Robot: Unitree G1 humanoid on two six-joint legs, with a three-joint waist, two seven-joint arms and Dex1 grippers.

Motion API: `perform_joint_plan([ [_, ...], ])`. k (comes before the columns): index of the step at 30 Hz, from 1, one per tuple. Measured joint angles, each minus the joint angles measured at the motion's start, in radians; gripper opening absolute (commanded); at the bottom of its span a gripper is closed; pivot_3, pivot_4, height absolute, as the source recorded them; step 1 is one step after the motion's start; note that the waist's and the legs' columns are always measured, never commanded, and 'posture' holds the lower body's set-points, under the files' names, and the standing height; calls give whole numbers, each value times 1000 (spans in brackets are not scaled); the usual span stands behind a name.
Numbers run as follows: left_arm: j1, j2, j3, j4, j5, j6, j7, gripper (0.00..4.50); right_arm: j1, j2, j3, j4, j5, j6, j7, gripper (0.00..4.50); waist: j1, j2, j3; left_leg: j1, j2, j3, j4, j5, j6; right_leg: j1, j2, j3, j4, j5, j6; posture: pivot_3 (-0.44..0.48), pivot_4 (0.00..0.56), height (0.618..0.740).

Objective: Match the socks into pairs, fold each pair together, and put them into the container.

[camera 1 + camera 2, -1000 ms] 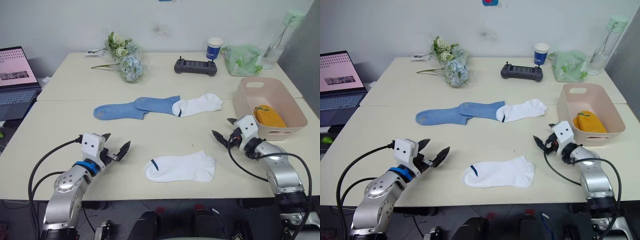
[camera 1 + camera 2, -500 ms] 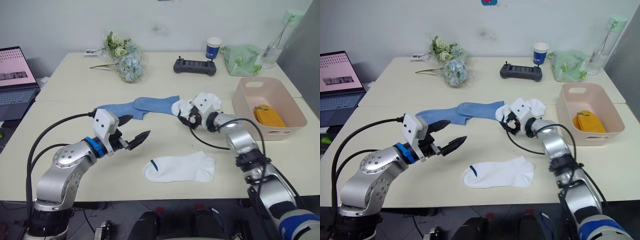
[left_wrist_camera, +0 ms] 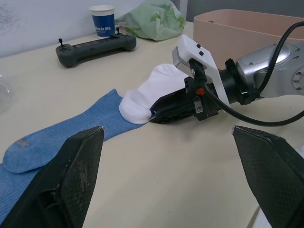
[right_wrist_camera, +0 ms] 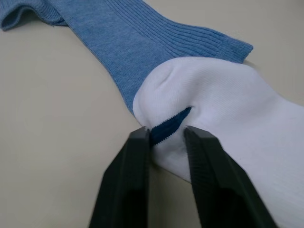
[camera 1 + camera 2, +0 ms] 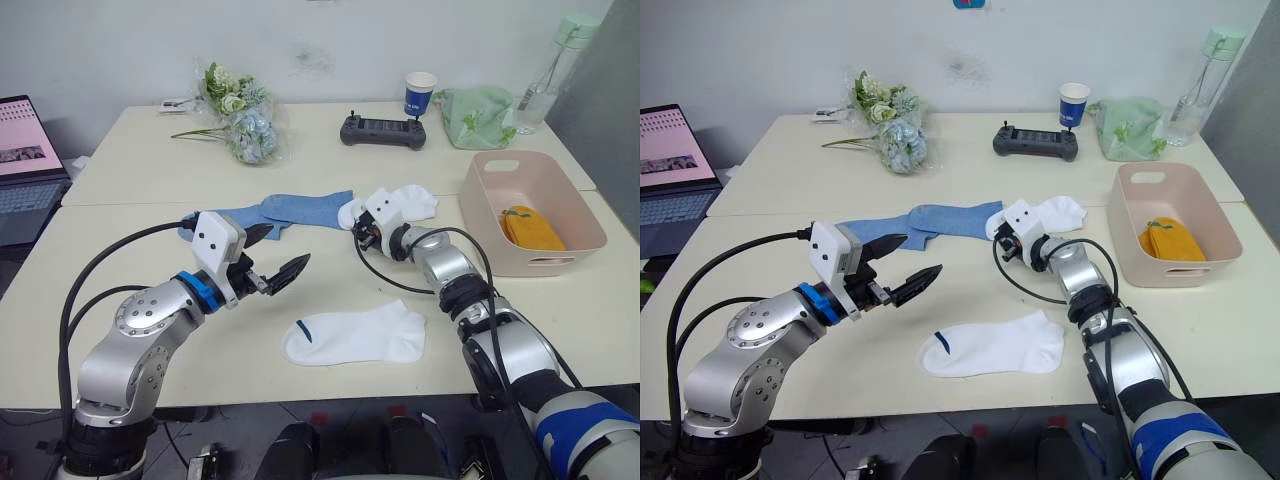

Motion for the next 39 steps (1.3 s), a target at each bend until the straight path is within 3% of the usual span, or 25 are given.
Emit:
perform_joint_plan([
  [6, 24, 17, 2, -1, 0, -3, -11, 4500, 2, -11, -26, -12, 4, -3, 34, 32, 0, 0, 0, 0, 0, 0, 0, 0, 0, 0, 0, 0, 0, 0, 0, 0, 150, 740],
  [9, 33, 39, 5, 0, 0, -4, -29, 4500, 29, -47, -23, -113, 23, 11, 131, 32, 0, 0, 0, -1, 0, 0, 0, 0, 0, -1, 0, 0, 0, 0, 0, 0, 150, 740],
  [12, 73, 75, 17, 1, -5, -6, -69, 4500, 134, -124, 30, -366, 51, 88, 310, 32, 1, 0, 0, -1, 0, 0, 0, 0, 0, -1, 0, 0, -1, 0, 0, 0, 150, 740],
  [17, 139, 159, 19, 3, 11, -48, -163, 4500, 295, -208, 95, -730, 130, 318, 477, 32, 1, 0, 0, -5, 0, -1, 0, 0, 0, -6, 0, 1, 1, 0, 0, 0, 150, 740],
  [23, 131, 235, -102, 58, 233, -354, -268, 4500, 315, -180, 112, -975, 213, 557, 469, 32, 10, 1, 0, -5, -1, -1, 0, 0, 0, -6, -1, 0, 0, 0, -1, 0, 150, 740],
  [29, 28, 212, -219, 211, 474, -619, -223, 4500, 324, -186, 129, -1042, 255, 659, 444, 32, 28, 1, 0, -5, -1, -1, 0, 0, 0, -7, -2, 0, 0, 0, -1, 0, 150, 740],
  [39, 46, 186, -230, 275, 499, -716, -205, 4500, 376, -279, 141, -1115, 300, 670, 468, 32, 26, 1, 0, -6, -1, -1, 0, 0, 0, -7, -1, 0, 0, 0, -1, 0, 150, 740],
])
